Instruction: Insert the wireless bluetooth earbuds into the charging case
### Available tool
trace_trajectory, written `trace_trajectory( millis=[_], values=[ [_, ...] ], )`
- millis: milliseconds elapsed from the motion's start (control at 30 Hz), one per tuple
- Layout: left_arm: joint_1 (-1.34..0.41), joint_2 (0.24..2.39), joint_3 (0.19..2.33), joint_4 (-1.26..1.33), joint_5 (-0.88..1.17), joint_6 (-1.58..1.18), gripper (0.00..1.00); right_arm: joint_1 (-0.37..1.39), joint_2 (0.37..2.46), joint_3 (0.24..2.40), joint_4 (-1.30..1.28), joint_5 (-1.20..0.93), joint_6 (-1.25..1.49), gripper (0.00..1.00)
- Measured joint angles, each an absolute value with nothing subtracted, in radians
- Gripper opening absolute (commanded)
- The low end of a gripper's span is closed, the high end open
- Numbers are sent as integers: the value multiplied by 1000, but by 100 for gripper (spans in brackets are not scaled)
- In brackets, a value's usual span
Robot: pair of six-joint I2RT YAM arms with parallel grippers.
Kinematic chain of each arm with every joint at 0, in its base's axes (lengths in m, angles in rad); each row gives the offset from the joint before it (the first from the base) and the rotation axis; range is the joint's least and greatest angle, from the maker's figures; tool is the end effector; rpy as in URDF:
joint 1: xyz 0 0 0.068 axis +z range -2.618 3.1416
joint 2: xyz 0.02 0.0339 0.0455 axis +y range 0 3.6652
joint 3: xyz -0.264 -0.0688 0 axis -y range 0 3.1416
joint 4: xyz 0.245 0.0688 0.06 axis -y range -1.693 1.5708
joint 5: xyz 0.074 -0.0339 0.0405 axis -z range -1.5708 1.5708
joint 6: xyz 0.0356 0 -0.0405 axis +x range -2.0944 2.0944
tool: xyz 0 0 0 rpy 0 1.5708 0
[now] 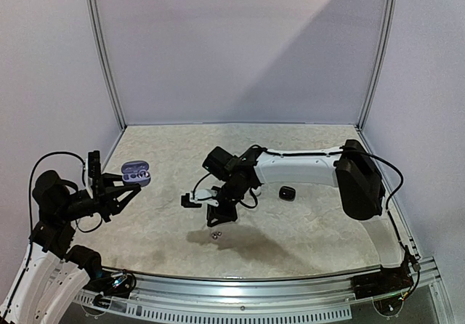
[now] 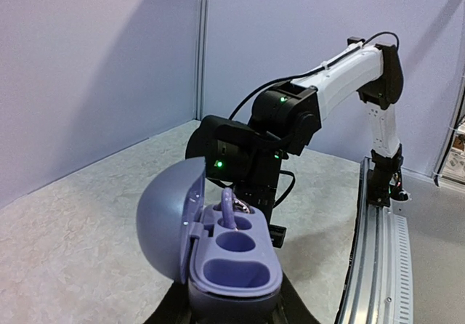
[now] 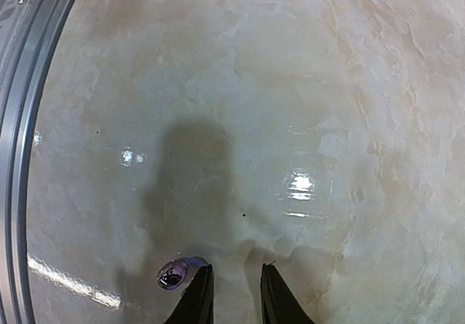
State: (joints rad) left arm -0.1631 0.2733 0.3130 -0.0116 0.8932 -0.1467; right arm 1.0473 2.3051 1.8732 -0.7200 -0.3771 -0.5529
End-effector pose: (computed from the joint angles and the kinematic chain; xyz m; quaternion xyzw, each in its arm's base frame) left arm 0.0986 -0.0443 0.2571 0.3148 0.6262 -0.3972 0.5925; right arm 0.2326 0.4293 0.1636 -0.7165 0.6414 0.2277 0.1532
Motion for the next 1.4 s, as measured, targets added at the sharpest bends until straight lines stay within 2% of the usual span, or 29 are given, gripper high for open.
trace_trajectory(
  millis=[467,1400],
  values=[
    [-163,275,311,-12,893,-146,0,1060,2306,1820,-715,-375,-663,24],
    [-162,276,311,-12,893,-146,0,1099,2252,1728,-796,-307,-622,23]
  ],
)
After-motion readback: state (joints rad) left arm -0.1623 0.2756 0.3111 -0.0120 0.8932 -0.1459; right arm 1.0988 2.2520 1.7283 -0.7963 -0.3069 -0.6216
